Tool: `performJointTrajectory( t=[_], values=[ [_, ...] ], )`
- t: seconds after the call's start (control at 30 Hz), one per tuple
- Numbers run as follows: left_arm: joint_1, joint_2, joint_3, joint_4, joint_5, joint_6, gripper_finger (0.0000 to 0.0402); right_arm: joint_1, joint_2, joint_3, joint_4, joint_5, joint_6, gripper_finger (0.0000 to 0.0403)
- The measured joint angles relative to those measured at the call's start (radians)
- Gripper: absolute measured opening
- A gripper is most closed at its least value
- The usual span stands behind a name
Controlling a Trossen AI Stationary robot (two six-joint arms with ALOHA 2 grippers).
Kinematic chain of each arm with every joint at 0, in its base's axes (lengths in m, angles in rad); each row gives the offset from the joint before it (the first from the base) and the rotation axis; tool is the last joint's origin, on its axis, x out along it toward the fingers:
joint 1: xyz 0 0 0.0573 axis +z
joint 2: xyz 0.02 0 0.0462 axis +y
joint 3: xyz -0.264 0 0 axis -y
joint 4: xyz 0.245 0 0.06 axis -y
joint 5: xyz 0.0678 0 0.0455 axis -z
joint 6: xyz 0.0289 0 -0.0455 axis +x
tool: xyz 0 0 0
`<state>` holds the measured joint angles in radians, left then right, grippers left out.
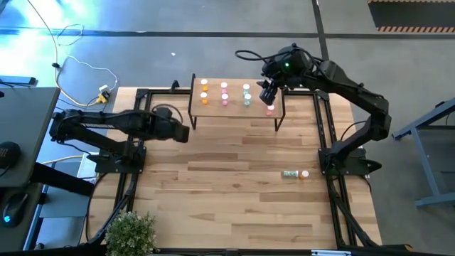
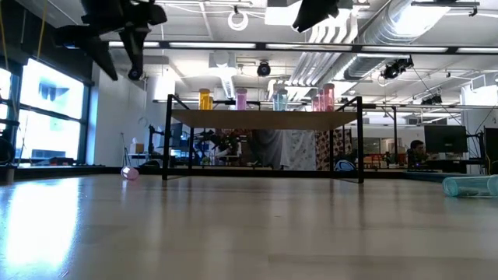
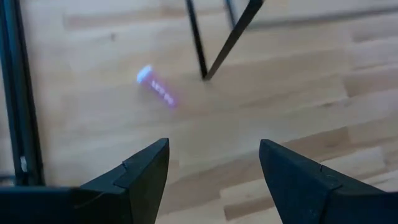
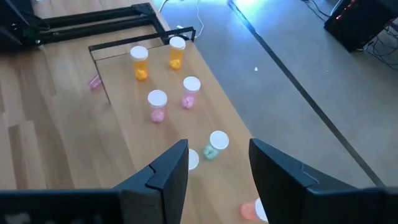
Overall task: Pick and place medicine bottles onto shelf by color
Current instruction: Put the purple medicine bottle on the shelf aligned with the other purple medicine bottles
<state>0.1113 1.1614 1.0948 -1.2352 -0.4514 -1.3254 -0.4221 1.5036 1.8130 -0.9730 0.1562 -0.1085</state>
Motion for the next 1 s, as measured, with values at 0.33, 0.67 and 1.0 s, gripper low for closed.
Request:
performJointTrajectory(
  t=[0.33, 0.67, 1.0],
  values=[
    [-0.061, -0.016, -0.213, 0.056, 0.021, -0.314, 0.0241, 0.013, 0.0, 0.0, -0.017, -0.001, -0.039, 0.0161],
    [0.006, -0.016, -0.379, 0.274, 0.045, -0.48, 0.0241, 0.013, 0.0, 0.0, -0.034, -0.001, -0.105, 0.0161],
    [0.11, -0.016, -0.557, 0.627, 0.1, -0.505, 0.0241, 0.013, 0.0, 0.0, -0.034, -0.001, -0.163, 0.0161]
  ],
)
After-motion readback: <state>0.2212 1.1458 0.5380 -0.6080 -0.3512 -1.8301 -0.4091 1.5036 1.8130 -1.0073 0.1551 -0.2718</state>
